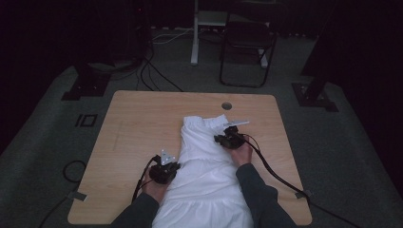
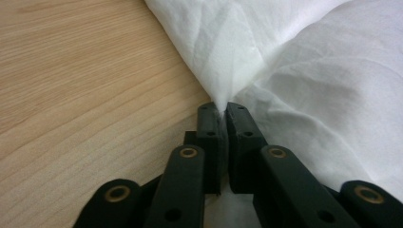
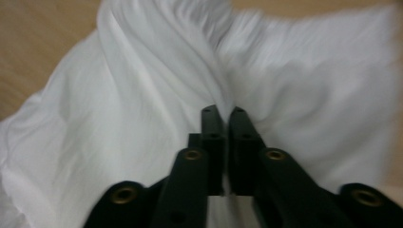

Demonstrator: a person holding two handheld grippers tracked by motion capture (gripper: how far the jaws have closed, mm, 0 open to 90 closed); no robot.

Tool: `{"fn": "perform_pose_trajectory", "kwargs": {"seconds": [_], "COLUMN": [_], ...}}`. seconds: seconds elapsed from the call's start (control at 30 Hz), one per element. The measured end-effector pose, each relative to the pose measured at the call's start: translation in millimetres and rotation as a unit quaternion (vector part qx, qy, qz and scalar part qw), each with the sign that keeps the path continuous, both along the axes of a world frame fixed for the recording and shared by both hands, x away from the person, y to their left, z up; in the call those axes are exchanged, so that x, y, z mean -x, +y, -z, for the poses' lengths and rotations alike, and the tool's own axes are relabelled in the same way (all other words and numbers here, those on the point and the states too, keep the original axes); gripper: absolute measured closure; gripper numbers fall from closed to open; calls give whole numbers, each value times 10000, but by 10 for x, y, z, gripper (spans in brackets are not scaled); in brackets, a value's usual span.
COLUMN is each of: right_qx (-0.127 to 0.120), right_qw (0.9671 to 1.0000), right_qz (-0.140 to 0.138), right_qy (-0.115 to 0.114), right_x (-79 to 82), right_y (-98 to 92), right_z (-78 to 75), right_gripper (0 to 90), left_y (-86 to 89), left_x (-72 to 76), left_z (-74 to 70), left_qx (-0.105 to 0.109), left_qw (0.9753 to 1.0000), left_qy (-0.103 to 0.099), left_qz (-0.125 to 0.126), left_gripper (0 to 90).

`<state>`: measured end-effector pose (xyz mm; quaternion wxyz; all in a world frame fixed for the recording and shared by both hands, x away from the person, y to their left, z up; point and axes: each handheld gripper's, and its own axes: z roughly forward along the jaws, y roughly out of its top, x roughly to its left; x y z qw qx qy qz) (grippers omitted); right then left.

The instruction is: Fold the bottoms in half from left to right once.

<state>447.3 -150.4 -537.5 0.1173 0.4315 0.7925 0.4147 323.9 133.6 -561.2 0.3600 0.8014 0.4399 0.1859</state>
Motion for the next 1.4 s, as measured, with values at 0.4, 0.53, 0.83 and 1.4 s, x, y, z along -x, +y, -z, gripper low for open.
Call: {"fn": "perform_pose_trajectory", "kwargs": {"seconds": [0.4, 0.53, 0.83, 1.4], "right_qx": [664, 619, 664, 596], "right_qw": [9896, 9945, 9946, 9964], "right_qz": [809, 741, 756, 570], "right_qy": [-985, -408, -253, -187], "right_x": [284, 182, 161, 322], "right_y": [-398, -437, -413, -404], "right_z": [-158, 158, 228, 233], "right_gripper": [856, 814, 785, 783], "left_y": [-33, -11, -172, -554], "left_x": [14, -27, -411, -594], "left_z": [-7, -43, -607, -59], "left_qx": [-70, 30, 208, 95], "left_qw": [10000, 9997, 9982, 9985], "left_qy": [4, 220, -287, 204], "left_qz": [48, 111, 483, 507], "left_gripper": [723, 647, 592, 556]}}
